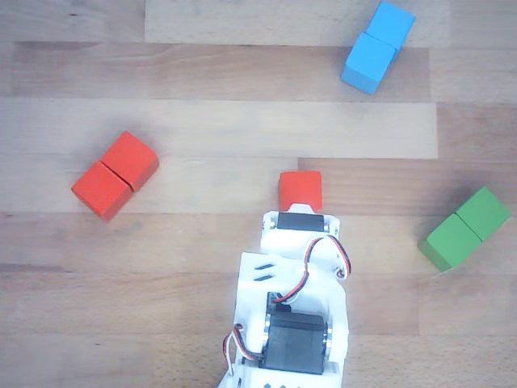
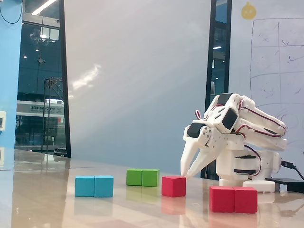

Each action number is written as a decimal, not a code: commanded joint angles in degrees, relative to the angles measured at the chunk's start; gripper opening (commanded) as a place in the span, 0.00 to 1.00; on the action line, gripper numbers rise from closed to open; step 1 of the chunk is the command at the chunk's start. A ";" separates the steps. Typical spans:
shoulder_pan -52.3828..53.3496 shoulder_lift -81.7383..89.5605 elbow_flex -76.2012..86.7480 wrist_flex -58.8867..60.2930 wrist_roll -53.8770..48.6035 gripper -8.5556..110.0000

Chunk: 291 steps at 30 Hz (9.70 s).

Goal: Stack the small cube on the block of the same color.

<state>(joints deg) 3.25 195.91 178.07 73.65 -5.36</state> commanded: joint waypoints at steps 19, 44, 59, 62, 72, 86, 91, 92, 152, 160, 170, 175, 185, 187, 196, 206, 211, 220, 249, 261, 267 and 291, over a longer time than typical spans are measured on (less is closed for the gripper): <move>0.00 1.76 -3.25 0.00 -0.09 0.07; -0.44 1.76 -3.25 0.00 -0.18 0.07; 0.70 -7.73 -9.67 -5.10 0.35 0.07; 1.67 -18.54 -20.65 -7.56 0.44 0.07; 1.93 -55.46 -67.32 3.87 0.44 0.07; 1.93 -88.86 -98.00 24.17 -0.18 0.07; 1.41 -94.31 -98.00 24.17 -0.26 0.07; 1.41 -95.45 -98.00 24.17 -0.35 0.07; 1.23 -84.46 -52.29 -0.26 -21.97 0.25; 1.23 -84.55 -47.29 -4.04 -21.53 0.25; 1.41 -85.25 -44.82 -7.56 -21.45 0.24; 1.32 -86.84 -43.15 -10.81 -21.45 0.24; 1.32 -86.75 -42.36 -11.60 -21.45 0.22; 1.32 -86.75 -42.36 -11.69 -21.45 0.19; 1.32 -86.31 -42.36 -11.69 -21.45 0.17; 1.93 -81.91 -42.28 -11.60 -21.36 0.15; 1.93 -81.83 -42.19 -11.51 -21.36 0.15; 1.14 -71.72 -42.98 -9.49 -21.53 0.15; -35.33 -66.18 -71.98 6.33 -17.58 0.19; -46.93 -75.94 -72.51 3.16 -13.71 0.18; -45.79 -81.56 -70.58 -2.02 -14.06 0.18; -40.78 -82.97 -54.40 -13.01 -14.06 0.19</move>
<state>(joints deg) -37.97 112.32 123.93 62.40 -19.42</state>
